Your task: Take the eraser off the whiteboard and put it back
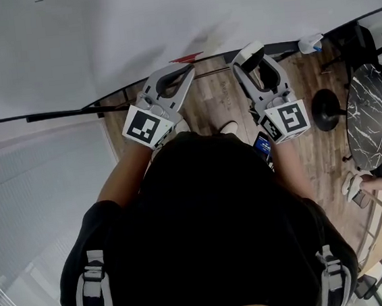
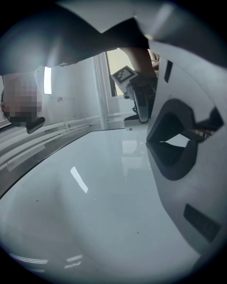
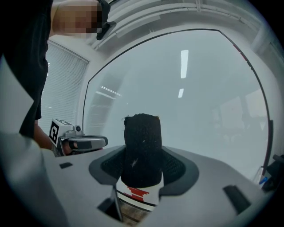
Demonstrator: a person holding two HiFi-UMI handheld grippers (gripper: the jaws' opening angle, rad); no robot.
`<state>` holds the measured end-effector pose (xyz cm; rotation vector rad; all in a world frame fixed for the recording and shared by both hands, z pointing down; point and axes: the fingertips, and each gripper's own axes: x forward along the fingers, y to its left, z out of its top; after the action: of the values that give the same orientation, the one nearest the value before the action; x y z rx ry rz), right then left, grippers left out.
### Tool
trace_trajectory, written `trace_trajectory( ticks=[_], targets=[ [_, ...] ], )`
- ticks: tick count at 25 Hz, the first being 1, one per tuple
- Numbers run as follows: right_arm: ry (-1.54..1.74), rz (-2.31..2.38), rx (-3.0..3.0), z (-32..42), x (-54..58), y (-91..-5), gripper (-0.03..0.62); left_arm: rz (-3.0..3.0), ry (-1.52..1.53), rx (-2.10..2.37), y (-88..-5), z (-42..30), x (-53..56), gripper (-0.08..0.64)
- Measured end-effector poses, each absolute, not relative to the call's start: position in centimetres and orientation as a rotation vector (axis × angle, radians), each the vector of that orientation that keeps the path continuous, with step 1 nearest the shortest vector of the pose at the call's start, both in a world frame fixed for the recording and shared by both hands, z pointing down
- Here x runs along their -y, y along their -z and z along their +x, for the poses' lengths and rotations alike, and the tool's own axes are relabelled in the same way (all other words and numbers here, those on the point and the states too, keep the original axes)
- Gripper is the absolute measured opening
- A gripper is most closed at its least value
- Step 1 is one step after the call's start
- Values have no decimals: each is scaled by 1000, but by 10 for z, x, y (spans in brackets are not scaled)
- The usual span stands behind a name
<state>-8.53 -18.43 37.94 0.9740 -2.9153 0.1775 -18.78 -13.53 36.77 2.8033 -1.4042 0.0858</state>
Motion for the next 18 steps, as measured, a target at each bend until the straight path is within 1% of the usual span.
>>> trace_trajectory(
  ticks=[12, 18],
  targets=[
    [-132, 974, 2921, -87, 183, -378, 224, 2779, -67, 1423, -368, -187, 140, 5],
    [-182, 979, 2944, -87, 184, -377, 224, 2776, -62, 1427, -367, -188, 137, 5]
  ],
)
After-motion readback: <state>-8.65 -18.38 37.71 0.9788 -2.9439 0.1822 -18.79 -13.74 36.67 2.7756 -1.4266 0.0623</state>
